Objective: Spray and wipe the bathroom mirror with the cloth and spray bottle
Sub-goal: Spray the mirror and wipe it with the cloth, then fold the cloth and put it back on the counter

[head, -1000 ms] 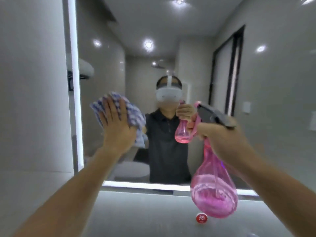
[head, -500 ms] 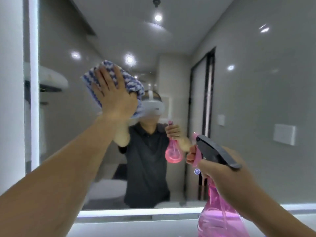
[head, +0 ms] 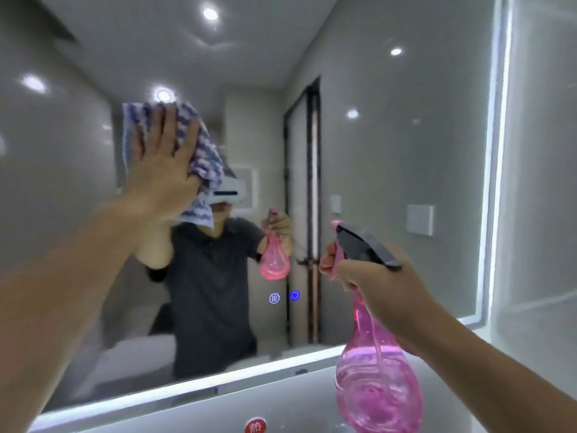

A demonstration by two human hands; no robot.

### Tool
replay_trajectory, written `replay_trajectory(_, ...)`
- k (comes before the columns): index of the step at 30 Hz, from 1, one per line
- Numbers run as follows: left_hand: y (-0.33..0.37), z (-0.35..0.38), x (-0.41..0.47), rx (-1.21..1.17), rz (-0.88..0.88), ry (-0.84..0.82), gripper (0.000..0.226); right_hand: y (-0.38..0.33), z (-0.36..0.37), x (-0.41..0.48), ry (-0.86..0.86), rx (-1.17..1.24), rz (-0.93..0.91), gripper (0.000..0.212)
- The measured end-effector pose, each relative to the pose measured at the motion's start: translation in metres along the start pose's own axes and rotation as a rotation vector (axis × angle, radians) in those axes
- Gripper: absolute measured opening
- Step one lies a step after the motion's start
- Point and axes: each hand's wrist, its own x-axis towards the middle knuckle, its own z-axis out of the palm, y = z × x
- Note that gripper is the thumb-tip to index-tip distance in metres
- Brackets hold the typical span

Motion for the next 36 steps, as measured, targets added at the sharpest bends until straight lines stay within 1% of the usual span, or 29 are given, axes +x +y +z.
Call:
replay_trajectory(1, 0.012, 0.002, 0.011, -0.028, -0.148, -0.010, 0.068, 0.001, -0.002, -0.001, 0.008, -0.003, -0.003, 0.005)
replay_trajectory(2, 0.028, 0.005, 0.015, -0.036, -0.205, -0.018, 0.069, 0.001, -0.004, -0.004, 0.009, -0.007, -0.007, 0.006)
replay_trajectory(3, 0.043, 0.010, 0.011, -0.036, -0.173, -0.027, 0.069, 0.002, -0.006, -0.006, 0.009, -0.016, -0.010, 0.017)
replay_trajectory(4, 0.058, 0.016, 0.002, -0.035, -0.076, -0.039, 0.068, 0.004, -0.007, -0.008, 0.007, -0.023, -0.011, 0.026)
replay_trajectory(5, 0.073, 0.022, -0.011, -0.026, 0.043, -0.047, 0.069, 0.005, -0.009, -0.010, 0.010, -0.030, 0.003, 0.030)
replay_trajectory(7, 0.094, 0.033, -0.041, 0.015, 0.240, -0.050, 0.072, 0.007, -0.014, -0.014, 0.019, -0.051, 0.034, 0.023)
replay_trajectory(8, 0.101, 0.036, -0.054, 0.034, 0.298, -0.059, 0.073, 0.007, -0.016, -0.016, 0.026, -0.053, 0.047, 0.019)
replay_trajectory(10, 0.105, 0.034, -0.071, 0.016, 0.377, -0.106, 0.071, 0.005, -0.021, -0.023, 0.037, -0.057, 0.058, 0.018)
replay_trajectory(12, 0.100, 0.028, -0.080, -0.064, 0.432, -0.107, 0.058, 0.002, -0.026, -0.032, 0.038, -0.078, 0.060, 0.028)
replay_trajectory(13, 0.098, 0.023, -0.080, -0.121, 0.434, -0.084, 0.051, 0.000, -0.029, -0.036, 0.037, -0.085, 0.062, 0.032)
replay_trajectory(14, 0.100, 0.017, -0.080, -0.200, 0.396, -0.057, 0.048, -0.001, -0.031, -0.041, 0.037, -0.088, 0.063, 0.034)
replay_trajectory(15, 0.105, 0.008, -0.080, -0.315, 0.312, -0.044, 0.045, -0.003, -0.034, -0.046, 0.032, -0.083, 0.071, 0.031)
replay_trajectory(17, 0.123, -0.012, -0.085, -0.588, 0.029, 0.021, 0.041, -0.007, -0.037, -0.058, -0.002, -0.026, 0.093, 0.019)
replay_trajectory(19, 0.143, -0.032, -0.102, -0.869, -0.262, 0.051, 0.039, -0.008, -0.036, -0.074, -0.067, 0.044, 0.097, 0.024)
replay_trajectory(20, 0.152, -0.040, -0.115, -0.986, -0.363, 0.017, 0.037, -0.009, -0.034, -0.084, -0.086, 0.076, 0.108, 0.028)
replay_trajectory(22, 0.171, -0.056, -0.153, -1.164, -0.531, -0.145, 0.033, -0.004, -0.029, -0.108, -0.090, 0.115, 0.124, 0.034)
replay_trajectory(25, 0.198, -0.074, -0.222, -1.405, -0.739, -0.382, 0.033, 0.023, -0.027, -0.147, -0.064, 0.068, 0.127, 0.035)
replay_trajectory(28, 0.218, -0.084, -0.279, -1.549, -0.891, -0.613, 0.025, 0.051, -0.028, -0.185, -0.016, 0.027, 0.197, 0.038)
replay_trajectory(30, 0.234, -0.089, -0.306, -1.741, -1.067, -0.771, 0.020, 0.065, -0.032, -0.205, 0.012, -0.016, 0.244, 0.038)
replay_trajectory(31, 0.244, -0.093, -0.318, -1.839, -1.176, -0.827, 0.020, 0.072, -0.035, -0.216, 0.031, -0.038, 0.270, 0.034)
replay_trajectory(33, 0.262, -0.101, -0.339, -1.875, -1.360, -0.910, 0.021, 0.085, -0.044, -0.234, 0.094, -0.066, 0.333, 0.026)
replay_trajectory(34, 0.271, -0.105, -0.347, -1.883, -1.434, -0.955, 0.020, 0.093, -0.050, -0.243, 0.132, -0.073, 0.360, 0.026)
replay_trajectory(35, 0.280, -0.107, -0.352, -1.942, -1.482, -1.005, 0.016, 0.100, -0.056, -0.250, 0.169, -0.073, 0.379, 0.028)
replay_trajectory(36, 0.289, -0.109, -0.357, -2.051, -1.513, -1.058, 0.011, 0.106, -0.062, -0.256, 0.197, -0.079, 0.388, 0.028)
